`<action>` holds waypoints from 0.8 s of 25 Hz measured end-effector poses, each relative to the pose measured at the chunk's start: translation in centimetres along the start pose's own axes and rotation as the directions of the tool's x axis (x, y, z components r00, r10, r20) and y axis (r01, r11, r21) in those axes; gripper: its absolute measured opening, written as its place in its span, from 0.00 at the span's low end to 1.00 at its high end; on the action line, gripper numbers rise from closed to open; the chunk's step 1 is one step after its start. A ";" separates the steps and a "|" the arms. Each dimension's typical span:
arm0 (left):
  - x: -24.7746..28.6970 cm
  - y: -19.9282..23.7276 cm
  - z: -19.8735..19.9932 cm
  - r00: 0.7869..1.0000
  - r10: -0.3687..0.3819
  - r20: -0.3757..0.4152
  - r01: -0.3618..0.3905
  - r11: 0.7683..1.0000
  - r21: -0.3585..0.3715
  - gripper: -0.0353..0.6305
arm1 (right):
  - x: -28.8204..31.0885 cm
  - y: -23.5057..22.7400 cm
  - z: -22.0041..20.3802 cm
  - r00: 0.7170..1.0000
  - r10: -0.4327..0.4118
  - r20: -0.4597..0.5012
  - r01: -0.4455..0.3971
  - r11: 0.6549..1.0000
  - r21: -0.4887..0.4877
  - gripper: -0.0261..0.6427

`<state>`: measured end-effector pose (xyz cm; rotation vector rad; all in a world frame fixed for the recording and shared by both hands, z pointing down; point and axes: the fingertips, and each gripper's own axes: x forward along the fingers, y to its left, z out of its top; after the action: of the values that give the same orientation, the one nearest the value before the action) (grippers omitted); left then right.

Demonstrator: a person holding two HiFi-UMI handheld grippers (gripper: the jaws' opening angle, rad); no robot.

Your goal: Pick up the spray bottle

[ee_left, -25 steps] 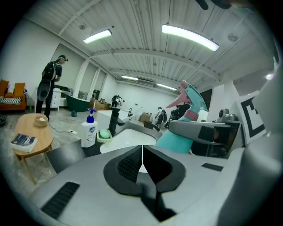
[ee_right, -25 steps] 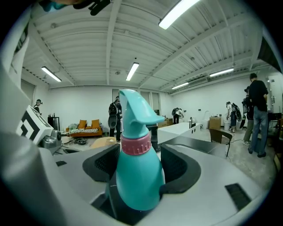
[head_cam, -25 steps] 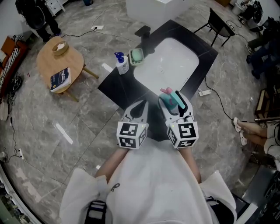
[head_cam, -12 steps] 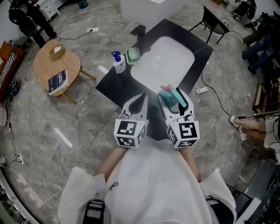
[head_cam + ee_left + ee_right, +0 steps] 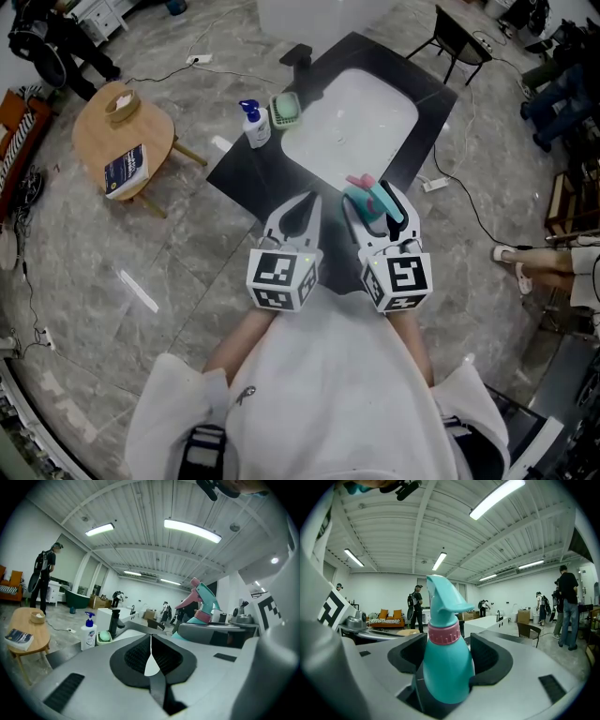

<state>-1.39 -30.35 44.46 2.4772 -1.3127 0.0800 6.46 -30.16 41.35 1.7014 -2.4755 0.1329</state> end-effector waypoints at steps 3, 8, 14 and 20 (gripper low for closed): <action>-0.2 -0.1 0.1 1.000 0.000 0.003 0.000 1.000 0.002 0.10 | -0.2 0.1 0.0 1.000 0.003 0.000 -0.003 1.000 -0.002 0.50; -0.3 -0.1 -0.2 1.000 0.000 -0.001 0.000 1.000 0.006 0.10 | -0.5 0.3 -0.2 1.000 -0.007 -0.007 0.007 1.000 -0.020 0.50; -0.8 -0.4 -0.2 1.000 0.005 0.001 -0.005 1.000 0.016 0.10 | -1.2 0.3 -0.1 1.000 -0.013 -0.001 0.013 1.000 -0.014 0.50; -1.0 -0.8 -0.3 1.000 0.003 0.004 -0.003 1.000 0.022 0.10 | -1.4 0.4 -0.3 1.000 -0.012 0.000 0.012 1.000 -0.005 0.50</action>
<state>-1.29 -29.07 44.33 2.4954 -1.3240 0.0908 6.64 -28.65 41.46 1.7139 -2.4635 0.1256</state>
